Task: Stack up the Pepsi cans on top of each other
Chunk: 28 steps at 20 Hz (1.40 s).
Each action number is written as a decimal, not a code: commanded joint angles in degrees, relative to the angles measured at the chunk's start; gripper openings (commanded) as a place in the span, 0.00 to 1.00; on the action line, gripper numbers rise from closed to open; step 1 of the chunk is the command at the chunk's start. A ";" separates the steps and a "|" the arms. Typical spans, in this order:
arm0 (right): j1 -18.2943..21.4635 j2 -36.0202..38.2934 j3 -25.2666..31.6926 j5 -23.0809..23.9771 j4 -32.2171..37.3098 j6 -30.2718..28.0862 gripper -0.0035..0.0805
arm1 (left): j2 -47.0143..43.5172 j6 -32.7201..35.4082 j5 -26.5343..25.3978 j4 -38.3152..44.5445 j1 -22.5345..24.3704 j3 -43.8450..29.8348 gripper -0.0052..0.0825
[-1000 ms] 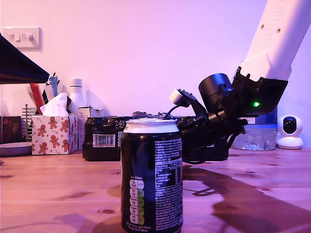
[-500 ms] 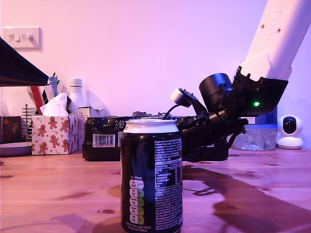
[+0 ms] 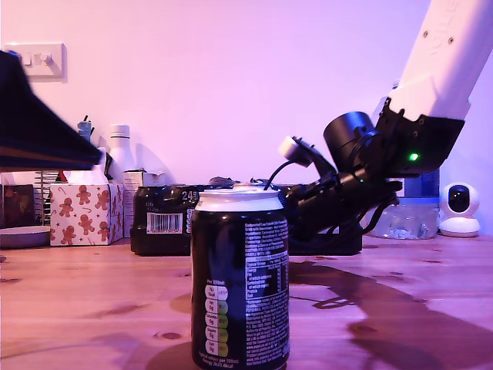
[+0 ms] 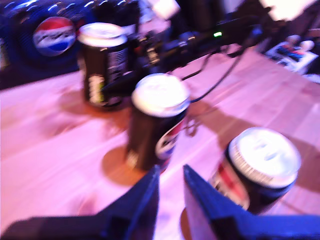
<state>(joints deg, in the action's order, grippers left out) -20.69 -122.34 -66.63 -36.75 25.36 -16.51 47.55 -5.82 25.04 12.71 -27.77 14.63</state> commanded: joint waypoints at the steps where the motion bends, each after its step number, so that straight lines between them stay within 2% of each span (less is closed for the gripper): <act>1: 0.00 4.46 -1.01 -0.50 1.09 -0.02 0.56 | 2.01 0.57 0.17 1.05 -1.05 -0.70 0.44; 3: 0.11 4.85 -1.01 -0.22 0.68 0.00 0.56 | 3.76 3.04 -0.37 1.38 -1.86 -0.70 0.51; 9: 0.48 6.36 -1.01 -0.11 -0.57 0.00 0.56 | 4.15 1.95 1.03 1.53 -2.01 -0.70 0.53; 10: 0.48 6.51 -1.01 -0.13 -0.94 0.00 0.56 | 4.52 1.73 1.40 1.44 -2.08 -0.70 0.65; 11: 0.52 6.67 -1.01 -0.13 -1.40 0.00 0.56 | 5.14 1.25 0.92 1.09 -2.62 -0.70 0.84; 12: 0.52 6.71 -1.01 -0.11 -2.01 -0.02 0.56 | 6.29 1.14 0.17 0.48 -3.43 -0.70 0.95; 17: 0.57 6.71 -1.01 -0.11 -2.99 0.00 0.56 | 14.14 7.52 0.20 4.96 -8.24 -0.72 0.96; 23: 0.57 6.73 -1.01 -0.11 -2.99 0.02 0.56 | 26.14 8.28 0.72 16.48 -11.65 -0.83 0.96; 28: 0.57 6.73 -1.01 -0.09 -2.99 0.02 0.54 | 34.91 8.24 4.17 28.46 -14.45 -0.46 0.96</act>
<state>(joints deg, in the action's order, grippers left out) -20.23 -119.98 -66.63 -36.42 20.80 -16.51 82.26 2.07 28.51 39.75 -41.63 14.57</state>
